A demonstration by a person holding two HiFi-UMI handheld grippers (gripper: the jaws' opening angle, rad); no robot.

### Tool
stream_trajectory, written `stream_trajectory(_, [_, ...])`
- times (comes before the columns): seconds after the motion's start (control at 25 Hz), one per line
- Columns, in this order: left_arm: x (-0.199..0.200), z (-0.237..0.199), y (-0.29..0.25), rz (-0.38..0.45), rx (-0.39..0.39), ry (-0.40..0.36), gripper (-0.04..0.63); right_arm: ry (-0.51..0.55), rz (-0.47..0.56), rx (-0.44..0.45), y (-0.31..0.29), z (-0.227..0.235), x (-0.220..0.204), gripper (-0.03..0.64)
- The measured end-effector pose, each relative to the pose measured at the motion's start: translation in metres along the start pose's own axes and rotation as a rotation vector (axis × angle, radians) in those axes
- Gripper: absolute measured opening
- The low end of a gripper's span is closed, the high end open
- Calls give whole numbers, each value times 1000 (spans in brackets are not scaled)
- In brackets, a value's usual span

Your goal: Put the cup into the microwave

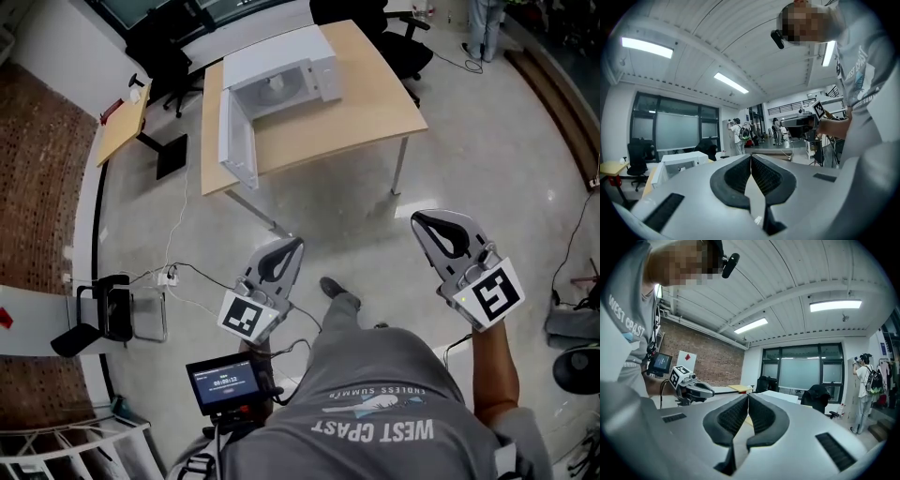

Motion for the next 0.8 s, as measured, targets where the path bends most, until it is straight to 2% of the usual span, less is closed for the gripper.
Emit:
stream_trajectory(0.16, [16,60,21,-4,1,-22,21,5,9,45,53,-32,8,18])
stream_trajectory(0.28, [31,87,42,-5,19,-54,21,21,17,61,78,-51,19,18])
stream_trajectory(0.6, [43,125,108,24,55,-101,21,34,40,58,111,-110,32,18])
stream_trajectory(0.8, [33,144,169,23,57,-79,21,16,18,18,126,-160,38,18])
Point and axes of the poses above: the fingertips, and each gripper's own axes: y backward along the fingers, z to its right, x out of its top, the point moved 2 cm from there along y, backward along the fingers, and after that the axes turned 9 degrees about -x, right-handed, at the moved point
